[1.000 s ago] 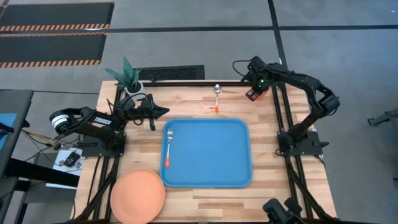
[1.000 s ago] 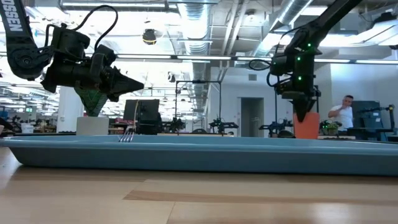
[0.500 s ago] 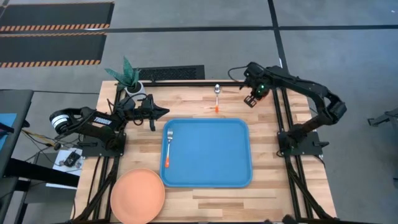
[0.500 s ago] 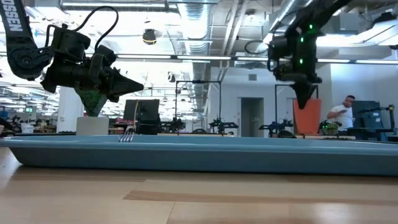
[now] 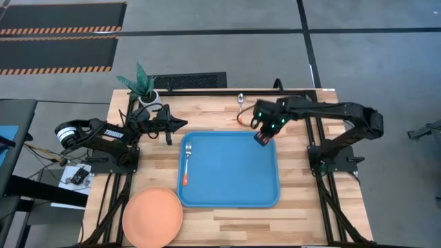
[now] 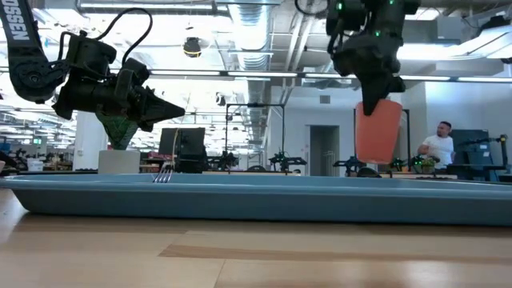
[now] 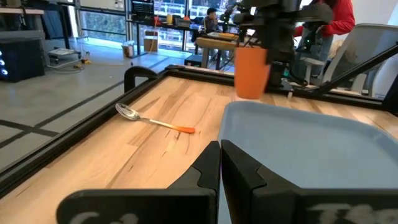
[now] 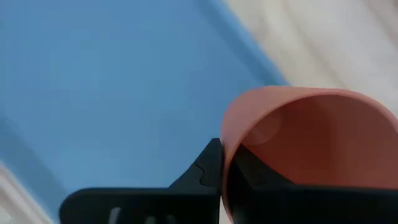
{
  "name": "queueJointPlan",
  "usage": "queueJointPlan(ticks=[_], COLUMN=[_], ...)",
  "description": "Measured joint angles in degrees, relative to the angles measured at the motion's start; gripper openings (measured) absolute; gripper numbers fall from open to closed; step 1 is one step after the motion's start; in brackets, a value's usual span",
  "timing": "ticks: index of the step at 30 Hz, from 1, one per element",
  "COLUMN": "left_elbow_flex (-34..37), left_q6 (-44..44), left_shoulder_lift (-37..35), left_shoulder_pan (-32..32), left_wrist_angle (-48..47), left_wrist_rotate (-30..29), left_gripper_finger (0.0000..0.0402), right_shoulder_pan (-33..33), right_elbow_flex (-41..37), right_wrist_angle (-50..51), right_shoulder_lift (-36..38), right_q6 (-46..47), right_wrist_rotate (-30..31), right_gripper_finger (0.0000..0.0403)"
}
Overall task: Pick and place plate/cup/fork/spoon on tray
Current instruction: Put the orange cup on the top right of the blue serving tray
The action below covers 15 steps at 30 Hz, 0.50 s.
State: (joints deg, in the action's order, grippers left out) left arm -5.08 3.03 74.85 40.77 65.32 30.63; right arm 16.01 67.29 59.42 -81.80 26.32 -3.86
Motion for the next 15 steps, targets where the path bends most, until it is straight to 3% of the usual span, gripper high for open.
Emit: queueJointPlan(ticks=[7,15], left_elbow_flex=[0.0,0.0], left_q6=[0.5,0.7], left_shoulder_lift=[0.0,0.0], left_shoulder_pan=[0.0,0.0], left_wrist_angle=[0.0,-0.1], left_wrist_rotate=[0.0,0.0], left_gripper_finger=[0.0000,0.0000], right_shoulder_pan=[-5.7,-5.8], right_elbow_flex=[-0.3,-0.4], right_wrist_angle=[-1.7,-2.1], right_shoulder_lift=[-2.0,-9.0], right_q6=[3.4,-1.2], right_wrist_rotate=[2.3,3.1], right_gripper_finger=[0.0015,0.0019])
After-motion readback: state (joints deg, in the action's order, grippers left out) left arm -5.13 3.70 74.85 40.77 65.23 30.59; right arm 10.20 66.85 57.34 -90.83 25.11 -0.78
